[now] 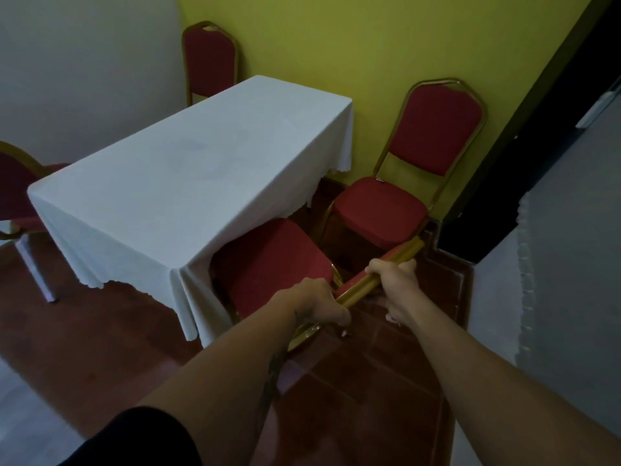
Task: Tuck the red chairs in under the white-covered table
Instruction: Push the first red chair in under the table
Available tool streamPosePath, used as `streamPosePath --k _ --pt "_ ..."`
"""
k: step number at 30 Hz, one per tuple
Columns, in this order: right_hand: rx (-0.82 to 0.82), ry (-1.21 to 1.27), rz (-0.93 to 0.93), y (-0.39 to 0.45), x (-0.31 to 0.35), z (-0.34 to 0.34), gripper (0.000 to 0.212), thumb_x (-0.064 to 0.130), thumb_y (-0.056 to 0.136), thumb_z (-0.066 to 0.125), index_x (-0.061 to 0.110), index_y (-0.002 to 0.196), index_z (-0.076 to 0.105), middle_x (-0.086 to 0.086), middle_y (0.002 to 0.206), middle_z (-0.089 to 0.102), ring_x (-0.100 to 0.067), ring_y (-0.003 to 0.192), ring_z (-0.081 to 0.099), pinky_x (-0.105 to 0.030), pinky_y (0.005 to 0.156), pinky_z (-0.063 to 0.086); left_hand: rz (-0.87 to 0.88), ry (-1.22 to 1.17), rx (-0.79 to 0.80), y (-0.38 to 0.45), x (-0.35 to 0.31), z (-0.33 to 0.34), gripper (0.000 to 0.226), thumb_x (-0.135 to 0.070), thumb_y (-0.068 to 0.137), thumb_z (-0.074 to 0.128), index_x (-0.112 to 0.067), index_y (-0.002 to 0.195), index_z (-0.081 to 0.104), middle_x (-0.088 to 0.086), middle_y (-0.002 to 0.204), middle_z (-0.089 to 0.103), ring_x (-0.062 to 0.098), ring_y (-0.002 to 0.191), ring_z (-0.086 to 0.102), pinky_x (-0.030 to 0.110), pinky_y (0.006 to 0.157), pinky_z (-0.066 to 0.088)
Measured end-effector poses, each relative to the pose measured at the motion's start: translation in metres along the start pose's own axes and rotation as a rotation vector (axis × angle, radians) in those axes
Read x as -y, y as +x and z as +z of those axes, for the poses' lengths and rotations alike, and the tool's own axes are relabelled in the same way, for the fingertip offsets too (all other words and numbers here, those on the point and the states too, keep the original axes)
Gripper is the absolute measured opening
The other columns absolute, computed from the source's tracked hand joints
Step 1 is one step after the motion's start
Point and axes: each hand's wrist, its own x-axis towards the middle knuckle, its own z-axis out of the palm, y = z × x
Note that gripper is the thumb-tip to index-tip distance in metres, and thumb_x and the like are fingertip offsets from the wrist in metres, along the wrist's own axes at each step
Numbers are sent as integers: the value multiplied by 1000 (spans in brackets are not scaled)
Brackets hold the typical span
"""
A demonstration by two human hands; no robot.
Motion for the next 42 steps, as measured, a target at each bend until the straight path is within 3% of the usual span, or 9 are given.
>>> streamPosePath --k 11,15,19,24,28,32,36,39,42 --pt "182 -128 0 80 49 -23 51 2 85 63 13 124 31 -12 95 55 -23 78 63 -44 60 58 -60 -43 -103 47 -48 -20 42 -50 70 76 -19 97 68 0 89 64 18 79 64 30 60 51" --pt "257 -156 17 118 66 -25 56 4 84 64 14 127 30 -12 93 56 -23 76 63 -48 68 59 -125 -83 -153 67 -66 -30 51 -51 66 73 -22 108 73 0 93 68 18 84 67 32 67 54" --pt "367 -199 43 145 83 -21 81 10 86 66 18 148 14 -9 94 57 -25 86 64 -51 77 59 -175 -135 -214 81 -78 -40 46 -44 73 71 -25 115 71 1 99 69 19 90 68 34 79 58" --pt "422 -235 59 171 98 -7 76 14 87 66 17 144 16 -8 89 60 -24 85 65 -52 81 56 -219 -161 -297 92 -87 -49 48 -38 82 66 -25 128 63 5 109 66 24 98 67 39 89 59" --pt "445 -263 64 188 104 2 88 20 83 69 20 149 11 -8 94 64 -26 92 67 -55 85 55 -246 -173 -292 102 -86 -62 51 -39 81 66 -24 130 63 5 109 65 23 95 66 36 82 58" --pt "474 -295 71 202 110 9 84 24 82 72 19 145 16 -9 105 63 -28 102 65 -59 91 53 -270 -205 -286 112 -83 -71 51 -37 82 66 -23 131 61 0 100 61 15 85 62 25 61 45" --pt "552 -367 62 213 116 -2 94 36 86 76 21 151 10 -6 125 57 -22 106 58 -61 100 46 -259 -178 -205 114 -83 -79 51 -34 84 64 -22 133 58 2 108 62 20 95 63 31 75 49" --pt "507 -378 55 228 122 -21 103 45 85 74 29 158 3 -11 151 42 -35 129 49 -62 103 44 -252 -145 -155 118 -84 -92 57 -44 82 69 -18 132 58 3 119 62 22 104 61 35 84 50" --pt "447 -448 16 248 135 -38 99 42 88 72 31 159 3 -13 157 36 -37 135 45 -59 103 46 -129 -177 -181 118 -97 -118 60 -51 86 64 -19 137 58 3 134 60 23 120 57 36 99 46"
